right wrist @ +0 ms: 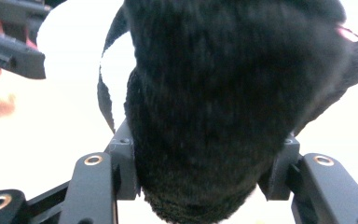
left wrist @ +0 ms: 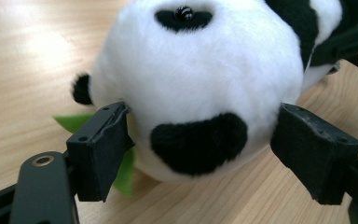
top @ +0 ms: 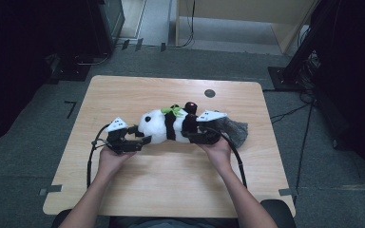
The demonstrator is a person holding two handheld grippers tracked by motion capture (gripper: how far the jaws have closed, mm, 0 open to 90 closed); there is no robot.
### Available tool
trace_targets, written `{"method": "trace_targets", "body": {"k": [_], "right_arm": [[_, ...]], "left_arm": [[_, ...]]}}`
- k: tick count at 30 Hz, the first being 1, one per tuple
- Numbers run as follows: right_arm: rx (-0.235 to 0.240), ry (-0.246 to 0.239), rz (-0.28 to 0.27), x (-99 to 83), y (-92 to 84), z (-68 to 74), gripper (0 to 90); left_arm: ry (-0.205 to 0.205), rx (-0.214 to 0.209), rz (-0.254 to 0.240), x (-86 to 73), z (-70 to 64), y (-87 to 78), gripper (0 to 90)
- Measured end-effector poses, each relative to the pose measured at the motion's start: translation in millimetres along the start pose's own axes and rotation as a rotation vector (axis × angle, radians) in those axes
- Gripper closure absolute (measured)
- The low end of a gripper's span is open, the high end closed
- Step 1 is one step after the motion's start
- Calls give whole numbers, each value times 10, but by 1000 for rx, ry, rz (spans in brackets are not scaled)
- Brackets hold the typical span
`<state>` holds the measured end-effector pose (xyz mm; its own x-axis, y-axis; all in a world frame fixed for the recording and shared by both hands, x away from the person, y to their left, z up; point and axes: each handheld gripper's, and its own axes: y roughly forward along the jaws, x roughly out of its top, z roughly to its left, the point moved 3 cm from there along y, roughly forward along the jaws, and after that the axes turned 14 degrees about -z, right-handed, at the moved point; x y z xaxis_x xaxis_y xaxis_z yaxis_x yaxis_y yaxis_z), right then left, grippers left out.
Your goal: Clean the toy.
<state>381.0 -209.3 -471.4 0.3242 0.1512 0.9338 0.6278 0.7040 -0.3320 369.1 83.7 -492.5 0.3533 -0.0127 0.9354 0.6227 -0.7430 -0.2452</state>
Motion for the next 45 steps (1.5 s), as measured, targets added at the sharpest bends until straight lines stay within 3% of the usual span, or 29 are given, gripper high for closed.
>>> {"method": "trace_targets", "body": {"k": [2,8,16,18,21,24,28,31,33,35,36,39,41,45], "right_arm": [[-3,41,4,54,-69,-43,450],[-17,78,-30,156,-300,-85,448],[78,156,-24,206,-313,20,435],[108,186,-22,201,-297,36,434],[123,174,-8,195,-268,97,433],[106,143,0,181,-245,155,394],[82,106,-40,173,-233,141,247],[100,94,-57,174,-246,104,215],[121,78,-66,174,-291,94,216],[158,71,-75,158,-342,80,219],[174,69,-79,138,-368,69,220],[191,48,-90,65,-395,54,224],[210,41,-90,35,-357,71,205],[178,7,-64,-26,-208,141,156]], "left_arm": [[10,0,1,8,4,-26,194],[55,-51,21,-37,-51,-21,208],[58,-125,-31,-28,-152,-28,164],[67,-118,-38,-27,-192,-9,129],[78,-71,-12,-38,-222,28,116],[93,-18,-2,-22,-236,12,234],[18,-25,-14,45,-208,-47,422],[-23,-29,-23,102,-173,-96,497],[-46,-20,-31,127,-121,-134,511],[-110,-5,-42,148,-24,-197,509],[-123,3,-49,163,6,-227,509],[-106,25,-68,214,6,-281,508],[-121,2,-78,228,-19,-280,507],[-171,-45,-80,228,-95,-229,505]]}}
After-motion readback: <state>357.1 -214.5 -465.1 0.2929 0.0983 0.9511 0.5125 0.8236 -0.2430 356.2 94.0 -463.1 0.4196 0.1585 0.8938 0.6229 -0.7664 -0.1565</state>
